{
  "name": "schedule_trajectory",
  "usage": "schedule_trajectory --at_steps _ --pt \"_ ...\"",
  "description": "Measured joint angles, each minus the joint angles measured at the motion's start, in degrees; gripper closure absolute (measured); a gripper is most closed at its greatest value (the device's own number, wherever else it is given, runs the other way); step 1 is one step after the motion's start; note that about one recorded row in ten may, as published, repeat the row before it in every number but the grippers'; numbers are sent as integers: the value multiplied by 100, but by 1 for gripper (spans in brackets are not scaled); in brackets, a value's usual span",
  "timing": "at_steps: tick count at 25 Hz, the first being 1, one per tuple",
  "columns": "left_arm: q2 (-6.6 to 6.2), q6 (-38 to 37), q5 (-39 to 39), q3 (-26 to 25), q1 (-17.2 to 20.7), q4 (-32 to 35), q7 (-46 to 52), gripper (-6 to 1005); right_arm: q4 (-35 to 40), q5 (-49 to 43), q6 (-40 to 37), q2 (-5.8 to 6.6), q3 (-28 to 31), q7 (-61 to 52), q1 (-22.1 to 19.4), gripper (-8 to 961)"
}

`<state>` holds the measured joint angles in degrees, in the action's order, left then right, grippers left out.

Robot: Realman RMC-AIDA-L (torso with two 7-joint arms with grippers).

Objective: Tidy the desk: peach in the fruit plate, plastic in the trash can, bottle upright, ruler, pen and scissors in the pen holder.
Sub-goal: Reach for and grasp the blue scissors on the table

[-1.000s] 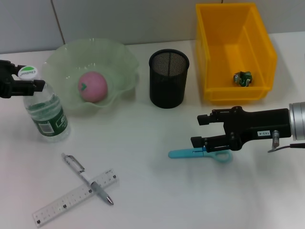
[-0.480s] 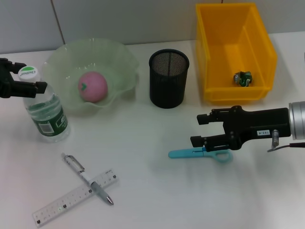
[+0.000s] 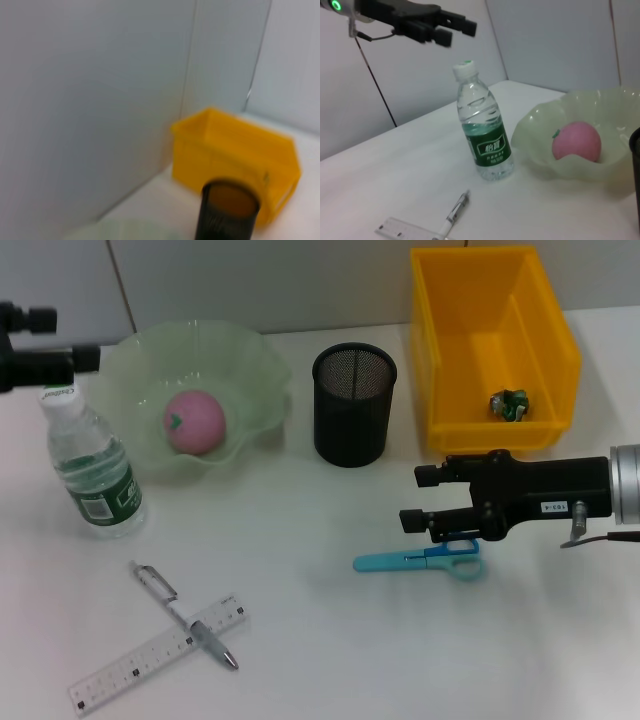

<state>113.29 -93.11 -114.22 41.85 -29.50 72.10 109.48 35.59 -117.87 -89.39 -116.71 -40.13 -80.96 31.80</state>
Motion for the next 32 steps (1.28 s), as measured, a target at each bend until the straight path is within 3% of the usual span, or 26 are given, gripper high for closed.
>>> schedule_trajectory --at_steps 6,10,15,19,28,32 --pt "-28 -434 1326 0 276 -346 -321 204 0 23 -36 20 34 -135 28 190" --pt "102 -781 1609 41 255 -825 -645 205 0 26 -44 31 32 -187 56 191" --pt "403 -1134 1634 59 192 -1391 -1340 206 13 28 -80 60 21 -309 107 191" --pt "508 -1312 1647 159 212 -1810 -1855 207 13 27 -120 105 43 -425 146 192" --pt "495 -902 1408 1002 311 -2443 -2689 209 9 -20 -125 155 -29 -630 252 193" --pt "497 -787 1273 1066 315 -2553 -2795 210 42 -28 -125 231 -233 -829 332 193"
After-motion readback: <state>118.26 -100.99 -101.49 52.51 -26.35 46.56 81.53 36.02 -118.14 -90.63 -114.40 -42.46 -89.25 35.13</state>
